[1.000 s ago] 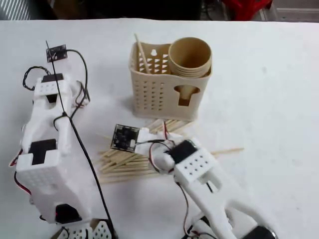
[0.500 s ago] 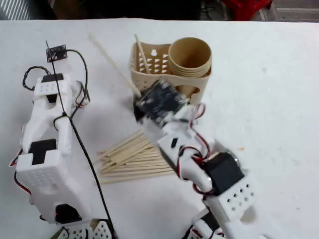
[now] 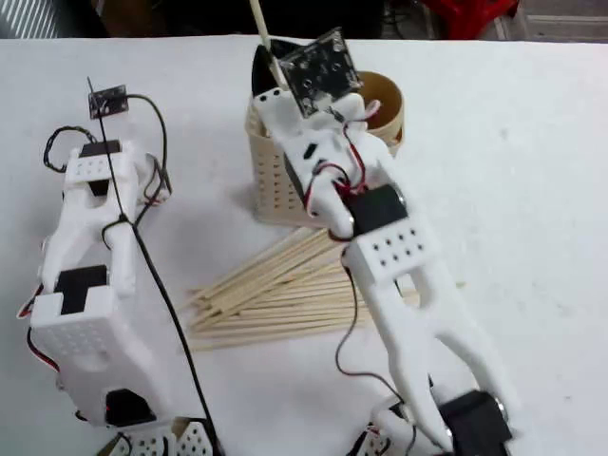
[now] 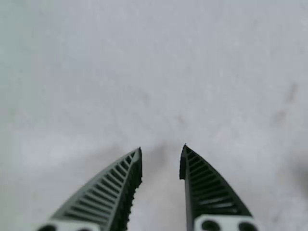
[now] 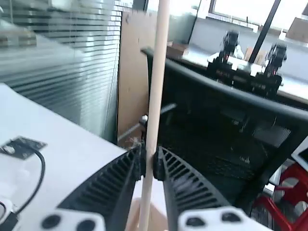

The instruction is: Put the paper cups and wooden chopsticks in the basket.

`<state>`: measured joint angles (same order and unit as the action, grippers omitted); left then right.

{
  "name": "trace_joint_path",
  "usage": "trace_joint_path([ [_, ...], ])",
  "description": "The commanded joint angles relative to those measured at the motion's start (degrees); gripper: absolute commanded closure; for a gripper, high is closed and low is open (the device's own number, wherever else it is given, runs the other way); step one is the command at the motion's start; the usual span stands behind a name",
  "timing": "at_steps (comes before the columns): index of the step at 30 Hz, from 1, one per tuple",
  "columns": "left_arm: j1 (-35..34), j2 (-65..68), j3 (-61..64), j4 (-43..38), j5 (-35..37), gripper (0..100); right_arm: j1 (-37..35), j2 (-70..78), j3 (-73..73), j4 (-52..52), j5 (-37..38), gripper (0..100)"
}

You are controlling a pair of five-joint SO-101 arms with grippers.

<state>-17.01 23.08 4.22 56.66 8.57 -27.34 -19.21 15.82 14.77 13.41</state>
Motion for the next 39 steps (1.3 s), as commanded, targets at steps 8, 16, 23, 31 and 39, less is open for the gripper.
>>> trace_joint_path([
  [8,0.48,-1.71,-0.26,-1.05,0.53,85,0.75,2.86,4.66,-8.31,0.88,97.1],
  [16,0.48,-1.71,-0.26,-1.05,0.53,85,0.75,2.77,5.1,-6.02,1.14,86.5],
  [23,0.48,-1.71,-0.26,-1.05,0.53,85,0.66,-1.36,5.19,10.42,1.14,94.0],
  [31,0.48,-1.71,-0.26,-1.05,0.53,85,-3.3,-14.9,5.63,52.09,13.19,85.7],
  [39,0.48,-1.71,-0.26,-0.97,0.53,85,-10.07,-16.13,21.1,50.07,24.0,76.7],
])
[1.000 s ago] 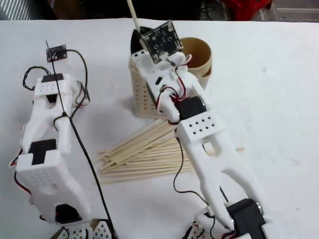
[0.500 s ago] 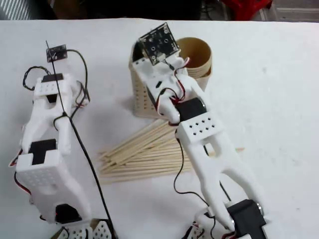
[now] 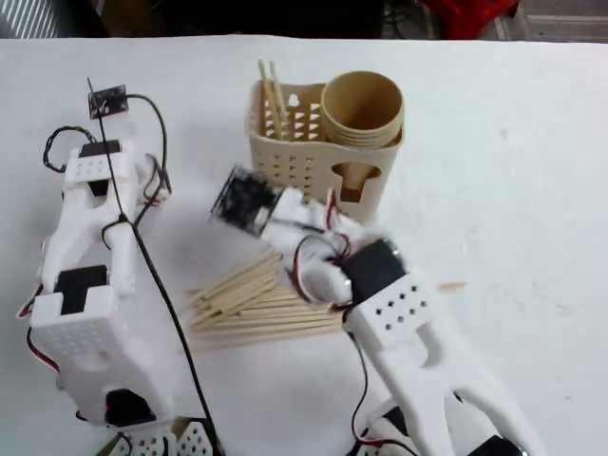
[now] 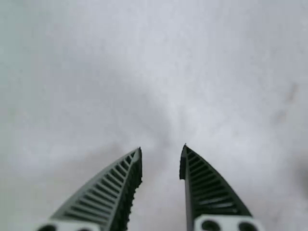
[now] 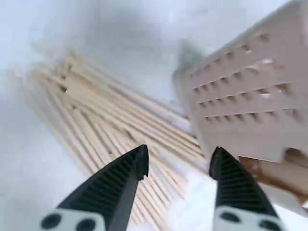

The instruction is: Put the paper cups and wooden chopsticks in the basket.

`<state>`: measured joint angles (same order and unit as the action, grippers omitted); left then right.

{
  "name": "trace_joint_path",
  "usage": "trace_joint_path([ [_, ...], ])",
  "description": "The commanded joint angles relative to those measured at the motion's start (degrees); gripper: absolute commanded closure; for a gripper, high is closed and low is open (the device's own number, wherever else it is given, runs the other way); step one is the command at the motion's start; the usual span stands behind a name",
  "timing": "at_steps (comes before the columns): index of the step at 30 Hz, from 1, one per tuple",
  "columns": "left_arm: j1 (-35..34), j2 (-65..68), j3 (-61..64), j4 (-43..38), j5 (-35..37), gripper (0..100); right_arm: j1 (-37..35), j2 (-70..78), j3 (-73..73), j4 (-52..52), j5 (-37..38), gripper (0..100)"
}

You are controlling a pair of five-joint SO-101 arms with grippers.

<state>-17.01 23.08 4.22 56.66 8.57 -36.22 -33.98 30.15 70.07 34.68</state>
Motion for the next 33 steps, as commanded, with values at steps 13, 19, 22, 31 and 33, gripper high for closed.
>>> trace_joint_path([
  [13,0.48,-1.71,-0.26,-1.05,0.53,85,-7.69,-1.54,31.21,-12.7,6.95,88.5],
  [19,0.48,-1.71,-0.26,-1.05,0.53,85,-7.87,-1.36,33.23,-15.16,7.03,88.5],
  [22,0.48,-1.71,-0.26,-1.05,0.53,85,-7.87,-1.36,33.32,-15.96,7.21,88.5],
  [31,0.48,-1.71,-0.26,-0.88,0.53,85,-7.78,3.3,34.9,-21.05,10.2,88.5],
  [33,0.48,-1.71,-0.26,-0.79,0.53,85,-7.52,6.37,33.93,-22.81,10.02,88.6],
])
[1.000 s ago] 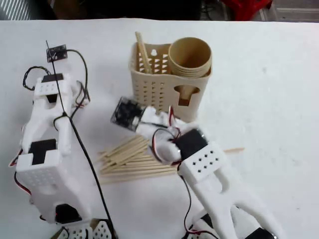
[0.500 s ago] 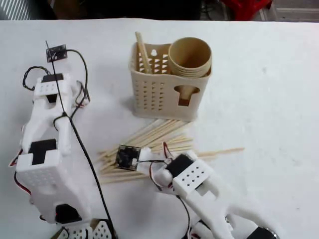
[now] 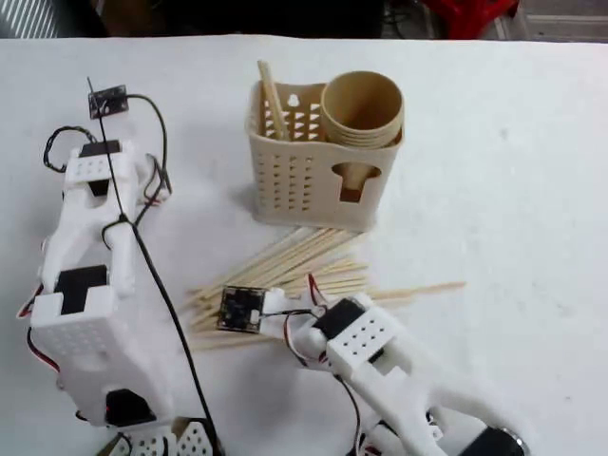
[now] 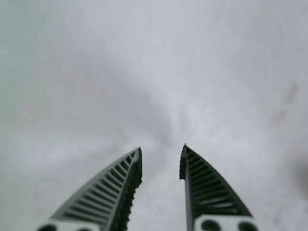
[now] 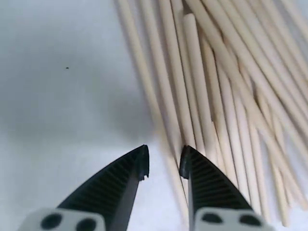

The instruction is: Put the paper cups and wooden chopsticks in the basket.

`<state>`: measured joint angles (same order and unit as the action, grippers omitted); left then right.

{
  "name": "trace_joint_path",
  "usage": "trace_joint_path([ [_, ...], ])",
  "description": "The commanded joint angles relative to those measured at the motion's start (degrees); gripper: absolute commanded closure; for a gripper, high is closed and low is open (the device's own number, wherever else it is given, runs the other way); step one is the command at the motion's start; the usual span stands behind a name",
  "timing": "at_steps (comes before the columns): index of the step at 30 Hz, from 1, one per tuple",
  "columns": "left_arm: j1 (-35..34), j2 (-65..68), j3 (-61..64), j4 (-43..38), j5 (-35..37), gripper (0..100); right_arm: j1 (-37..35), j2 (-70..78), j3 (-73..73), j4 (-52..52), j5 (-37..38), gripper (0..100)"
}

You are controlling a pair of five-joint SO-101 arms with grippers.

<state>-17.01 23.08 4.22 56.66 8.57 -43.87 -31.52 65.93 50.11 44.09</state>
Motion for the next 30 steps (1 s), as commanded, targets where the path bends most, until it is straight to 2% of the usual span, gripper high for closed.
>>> trace_joint_path([
  [1,0.48,-1.71,-0.26,-0.7,0.53,85,0.13,5.49,-2.46,-3.38,0.62,88.8],
  [5,0.48,-1.71,-0.26,-0.7,0.53,85,0.4,10.42,-5.1,-3.47,0.44,90.2],
  [9,0.48,-1.71,-0.26,-0.79,0.53,85,3.56,10.42,-5.45,-3.82,0.44,98.5],
  [15,0.48,-1.71,-0.26,-0.97,0.53,85,9.36,1.54,-5.45,0.04,0.7,98.2],
  [23,0.48,-1.71,-0.26,-0.97,0.53,85,9.89,-18.24,-5.45,9.8,0.88,98.2],
  [27,0.48,-1.71,-0.26,-0.97,0.53,85,9.54,-19.38,-5.71,10.42,0.7,97.9],
  [30,0.48,-1.71,-0.26,-1.05,0.53,85,9.63,-15.43,-9.41,10.42,0.53,93.3],
])
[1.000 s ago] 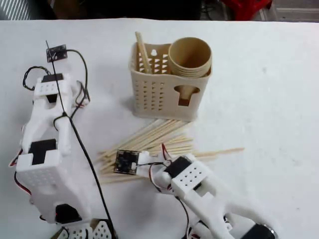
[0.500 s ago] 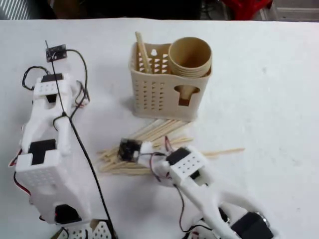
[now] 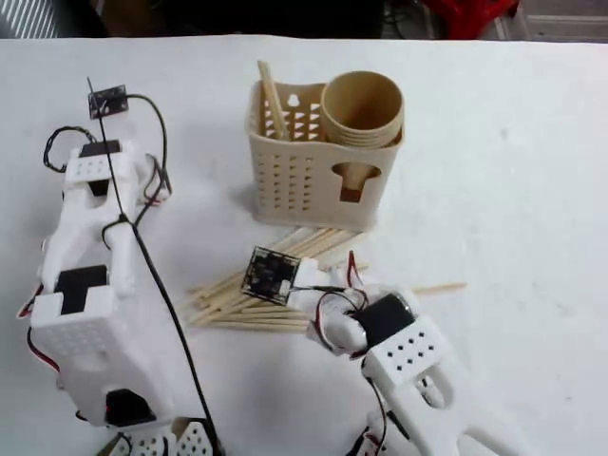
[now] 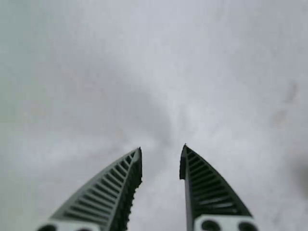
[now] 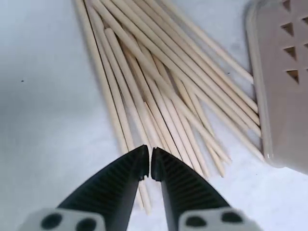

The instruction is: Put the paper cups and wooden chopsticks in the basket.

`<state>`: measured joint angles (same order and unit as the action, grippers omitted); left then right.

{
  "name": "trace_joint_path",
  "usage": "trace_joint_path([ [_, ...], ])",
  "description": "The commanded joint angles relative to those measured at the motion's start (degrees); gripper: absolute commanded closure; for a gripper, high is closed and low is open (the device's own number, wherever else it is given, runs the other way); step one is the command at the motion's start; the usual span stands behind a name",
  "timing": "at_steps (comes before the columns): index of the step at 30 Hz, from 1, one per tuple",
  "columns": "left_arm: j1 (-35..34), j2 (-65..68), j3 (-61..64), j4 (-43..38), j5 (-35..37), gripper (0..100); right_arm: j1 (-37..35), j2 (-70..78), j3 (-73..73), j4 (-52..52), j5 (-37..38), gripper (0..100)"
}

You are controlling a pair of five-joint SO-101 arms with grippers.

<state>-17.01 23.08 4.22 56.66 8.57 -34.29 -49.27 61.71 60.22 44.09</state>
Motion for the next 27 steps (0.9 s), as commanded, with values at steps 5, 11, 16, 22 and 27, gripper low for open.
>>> trace_joint_path([
  [5,0.48,-1.71,-0.18,-0.88,0.53,85,-1.63,16.75,-13.54,0.31,0.7,86.0],
  [11,0.4,0.84,-0.97,-1.14,0.53,85,-8.31,33.54,-16.09,-7.25,0.62,85.8],
  [16,0.4,1.1,-1.58,-1.32,0.53,85,-7.6,38.55,-16.09,-11.38,0.44,85.8],
  [22,0.4,1.27,-2.02,-1.14,0.53,85,-7.08,39.69,-15.91,-14.64,0.35,95.2],
  [27,0.4,1.27,-2.02,-1.14,0.53,85,-6.99,39.69,-15.74,-14.73,0.35,96.6],
])
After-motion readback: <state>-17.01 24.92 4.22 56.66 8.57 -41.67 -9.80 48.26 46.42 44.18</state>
